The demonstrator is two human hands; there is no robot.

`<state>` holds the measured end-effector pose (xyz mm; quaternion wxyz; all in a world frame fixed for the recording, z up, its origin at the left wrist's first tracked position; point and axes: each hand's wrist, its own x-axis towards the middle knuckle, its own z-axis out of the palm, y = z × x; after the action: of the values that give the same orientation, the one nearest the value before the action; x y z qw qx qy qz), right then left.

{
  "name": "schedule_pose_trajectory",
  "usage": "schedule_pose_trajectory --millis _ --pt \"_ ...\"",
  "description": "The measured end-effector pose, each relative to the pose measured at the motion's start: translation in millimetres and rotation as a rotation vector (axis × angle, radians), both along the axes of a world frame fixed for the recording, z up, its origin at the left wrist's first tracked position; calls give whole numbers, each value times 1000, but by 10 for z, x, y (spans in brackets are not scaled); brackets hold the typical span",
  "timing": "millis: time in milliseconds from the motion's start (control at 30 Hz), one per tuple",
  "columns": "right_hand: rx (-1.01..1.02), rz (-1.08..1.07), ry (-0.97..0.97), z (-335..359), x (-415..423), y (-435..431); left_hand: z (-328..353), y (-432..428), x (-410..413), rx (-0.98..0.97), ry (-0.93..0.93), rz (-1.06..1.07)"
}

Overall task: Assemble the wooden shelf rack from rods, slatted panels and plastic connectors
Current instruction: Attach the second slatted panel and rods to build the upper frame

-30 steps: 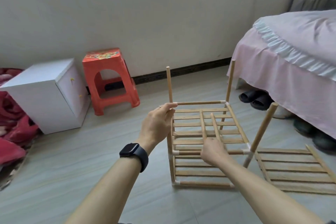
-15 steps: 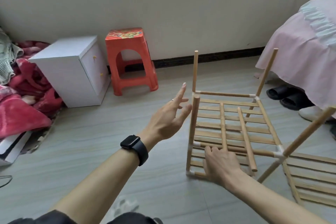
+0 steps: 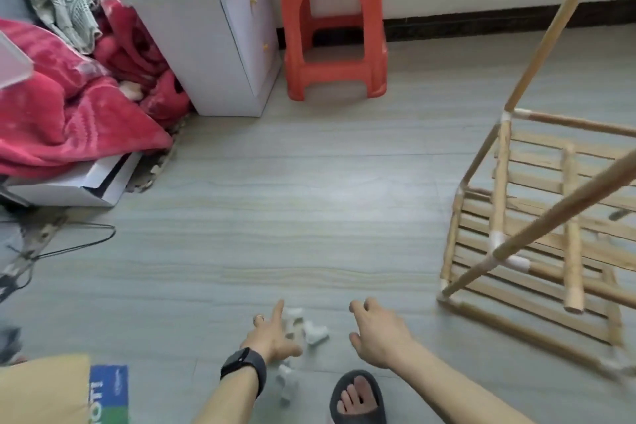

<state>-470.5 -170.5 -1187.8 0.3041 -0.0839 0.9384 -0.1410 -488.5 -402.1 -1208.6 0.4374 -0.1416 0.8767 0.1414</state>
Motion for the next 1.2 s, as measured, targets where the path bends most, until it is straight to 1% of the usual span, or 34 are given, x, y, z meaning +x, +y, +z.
schedule_pose_trajectory --millis 33,67,167,233,333,367,400,433,467,567,633,667,733,833,900,967,1067,1133,1200 --pt "-38 20 -39 -122 -9 -98 -111 -17 40 11 -31 42" --pt "-70 47 -76 -240 -13 -187 -214 -22 57 26 -22 76" --pt "-89 167 -145 -489 7 -397 -421 17 25 84 155 117" --pt "-53 255 -132 -665 20 -489 -500 92 -66 88 218 92" --pt "20 309 -58 -808 -51 -529 -572 215 -258 57 234 -19" --pt "13 286 48 -835 -87 -509 -587 248 -314 44 243 -67" --pt "17 249 89 -821 -121 -480 -601 273 -362 26 252 -117" --pt "78 223 134 -811 -139 -430 -613 287 -401 9 261 -164" --pt "84 215 142 -842 -148 -368 -625 297 -428 -4 266 -204" --pt "38 56 -48 -958 -120 -190 -656 324 -470 -25 279 -272" --pt "-54 -143 -62 -898 -110 -29 -658 353 -484 -27 281 -288" --pt "-92 -238 -54 -834 -122 52 -648 371 -490 -20 281 -275" --pt "-170 -360 -56 -657 -190 192 -574 405 -507 18 300 -205" --pt "-260 -472 -85 -283 -319 324 -316 421 -603 86 351 -84" --pt "-322 -528 -93 54 -389 370 -28 432 -707 152 377 -25" --pt "-418 -581 -94 440 -434 391 365 486 -818 281 394 69" --pt "-661 -667 -93 1093 -457 411 1081 684 -927 521 380 237" --pt "-812 -671 -84 1558 -437 463 1583 830 -938 651 353 288" --pt "-897 -639 -56 2021 -358 564 2091 975 -885 824 326 302"
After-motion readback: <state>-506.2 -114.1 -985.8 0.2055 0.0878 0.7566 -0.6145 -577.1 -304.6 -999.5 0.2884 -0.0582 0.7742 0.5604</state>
